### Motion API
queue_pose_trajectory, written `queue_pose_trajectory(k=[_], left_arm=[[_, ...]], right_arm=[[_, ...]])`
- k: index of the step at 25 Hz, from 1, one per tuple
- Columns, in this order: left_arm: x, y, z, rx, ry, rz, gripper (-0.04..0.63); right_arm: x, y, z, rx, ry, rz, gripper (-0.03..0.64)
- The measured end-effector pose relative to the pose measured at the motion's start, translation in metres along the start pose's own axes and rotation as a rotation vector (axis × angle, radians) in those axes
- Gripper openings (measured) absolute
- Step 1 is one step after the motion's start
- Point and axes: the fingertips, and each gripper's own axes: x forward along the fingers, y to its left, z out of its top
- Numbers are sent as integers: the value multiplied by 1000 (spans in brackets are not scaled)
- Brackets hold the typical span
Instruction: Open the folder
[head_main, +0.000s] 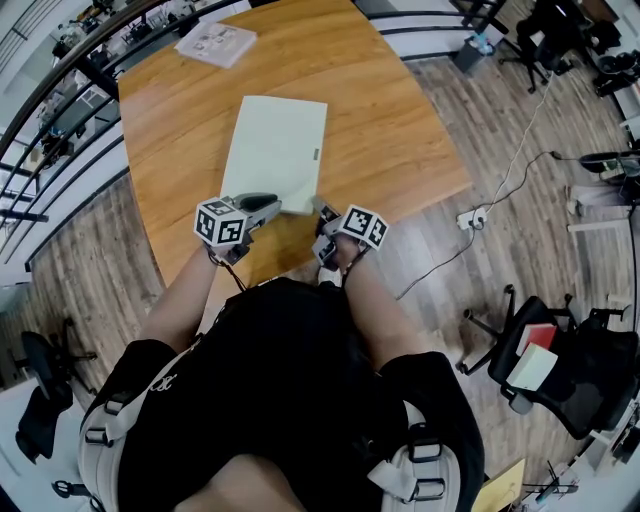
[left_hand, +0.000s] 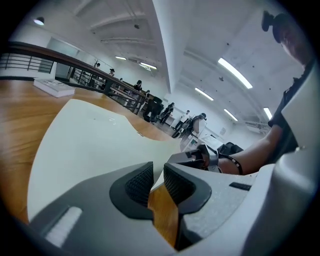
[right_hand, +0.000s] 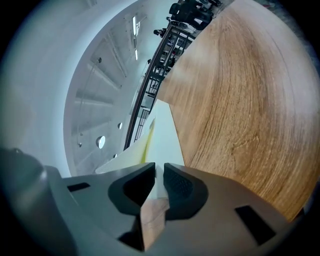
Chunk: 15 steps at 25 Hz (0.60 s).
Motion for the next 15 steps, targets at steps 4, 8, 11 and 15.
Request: queue_pose_trajectory(k=[4,8,11,15], left_arm=[[-19,-4,30,-89,-159,-55,64],[-53,-5,59,-141,-316,-76,64],[-92,-1,73,-190,-437,-57,63],[-139,12,82,-204,-555,36,54]], right_arm=[[2,2,2,-69,33,-34,60],[1,2,3,-133,69,-70,60],[3,4,1,-172,97,-93,60],[2,4,2,-195,106,-108,60]])
